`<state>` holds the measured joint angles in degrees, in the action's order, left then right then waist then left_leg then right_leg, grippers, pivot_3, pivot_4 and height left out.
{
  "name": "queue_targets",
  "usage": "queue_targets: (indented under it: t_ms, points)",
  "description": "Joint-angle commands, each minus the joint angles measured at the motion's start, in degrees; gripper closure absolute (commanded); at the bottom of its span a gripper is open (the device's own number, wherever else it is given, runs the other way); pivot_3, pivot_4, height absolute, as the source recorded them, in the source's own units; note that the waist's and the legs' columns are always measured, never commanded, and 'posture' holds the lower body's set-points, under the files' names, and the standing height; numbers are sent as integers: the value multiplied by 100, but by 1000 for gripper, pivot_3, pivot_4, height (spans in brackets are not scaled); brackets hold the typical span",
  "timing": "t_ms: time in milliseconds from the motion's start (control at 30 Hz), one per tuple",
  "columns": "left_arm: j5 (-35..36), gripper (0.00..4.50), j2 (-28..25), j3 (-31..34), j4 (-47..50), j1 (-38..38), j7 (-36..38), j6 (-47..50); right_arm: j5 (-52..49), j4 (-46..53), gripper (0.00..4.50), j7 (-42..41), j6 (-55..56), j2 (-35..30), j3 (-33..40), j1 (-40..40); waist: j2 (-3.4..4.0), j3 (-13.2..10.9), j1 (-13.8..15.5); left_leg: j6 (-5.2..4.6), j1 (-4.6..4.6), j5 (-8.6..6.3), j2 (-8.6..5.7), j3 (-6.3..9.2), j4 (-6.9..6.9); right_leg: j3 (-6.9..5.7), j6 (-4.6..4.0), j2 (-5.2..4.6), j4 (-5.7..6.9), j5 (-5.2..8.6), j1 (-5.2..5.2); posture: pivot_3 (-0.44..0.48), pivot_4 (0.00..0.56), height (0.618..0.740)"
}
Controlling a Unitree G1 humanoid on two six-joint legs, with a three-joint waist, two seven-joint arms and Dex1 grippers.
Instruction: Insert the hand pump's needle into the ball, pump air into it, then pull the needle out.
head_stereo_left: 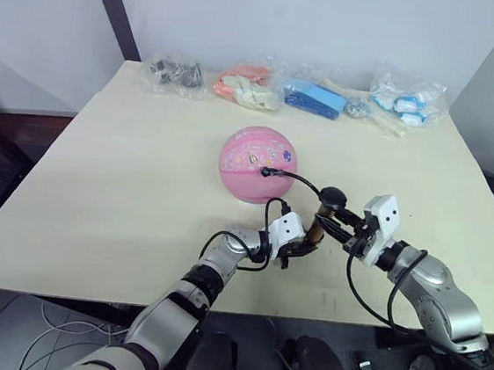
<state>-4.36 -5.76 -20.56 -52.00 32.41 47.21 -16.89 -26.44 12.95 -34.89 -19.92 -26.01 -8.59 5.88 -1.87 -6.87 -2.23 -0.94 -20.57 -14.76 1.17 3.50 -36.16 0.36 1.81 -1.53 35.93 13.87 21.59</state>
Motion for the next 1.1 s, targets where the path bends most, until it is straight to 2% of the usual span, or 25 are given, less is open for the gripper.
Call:
queue_targets:
  t_ms: [33, 133, 233, 333, 533, 733, 900, 1000, 1100]
  points:
    - [-310, 3384, -208, -91, -514, -247, -1, 366, 116, -209, 3442, -68, -676, -80, -300, -376, 0, -1, -1, 0, 0, 0, 0, 0, 0, 1, 0, -1, 0, 0, 0, 0, 150, 740]
    - [-318, 3384, -211, -104, -524, -261, 5, 352, -299, 493, 3442, 28, -1025, -170, 114, -153, 8, -6, 5, 0, -4, 0, 1, 0, -1, 1, 0, -4, 0, 0, 5, 0, 150, 740]
    - [-329, 3384, -197, -112, -549, -250, 8, 340, -993, 1370, 3442, 209, -1628, -340, 724, 252, 49, -47, 26, 1, -14, 0, -10, 2, -1, -1, 4, -13, -1, -2, 10, 0, 150, 740]
    - [-335, 3384, -179, -115, -563, -236, 9, 333, -1456, 1783, 3442, 377, -2119, -453, 1114, 517, 59, -87, 51, 1, -30, 0, -24, 2, -1, -2, 15, -25, -1, -9, 23, 0, 150, 740]
    - [-344, 3385, -169, -113, -594, -207, 36, 309, -2528, 2269, 3442, 760, -2942, -806, 2036, 1265, 55, -155, 66, 0, -49, 1, -53, 3, -6, -1, 22, -44, -2, -12, 37, 0, 150, 740]
    - [-355, 3385, -172, -122, -622, -220, 44, 276, -3459, 2311, 3442, 1215, -3366, -1140, 2585, 1942, 52, -167, 71, 0, -55, 1, -54, 4, -8, -4, 28, -47, -3, -15, 39, 0, 150, 740]
    - [-359, 3385, -164, -122, -650, -218, 43, 252, -3768, 2270, 3442, 1426, -3433, -1318, 2623, 2115, 51, -173, 90, 0, -75, 1, -55, 5, -9, -7, 28, -46, -3, -16, 55, 0, 150, 740]
    - [-362, 3385, -155, -124, -665, -217, 43, 234, -3397, 2296, 3442, 1269, -3327, -1408, 2312, 1739, 52, -171, 108, -1, -113, 2, -61, 3, -18, -4, 36, -42, -1, -23, 89, 0, 150, 740]
    - [-366, 3385, -138, -132, -683, -204, 40, 222, -2875, 2050, 3442, 1054, -3011, -1208, 1926, 1106, 30, -156, 131, -1, -117, 2, -63, 1, -20, -4, 38, -40, 0, -24, 94, 0, 150, 740]
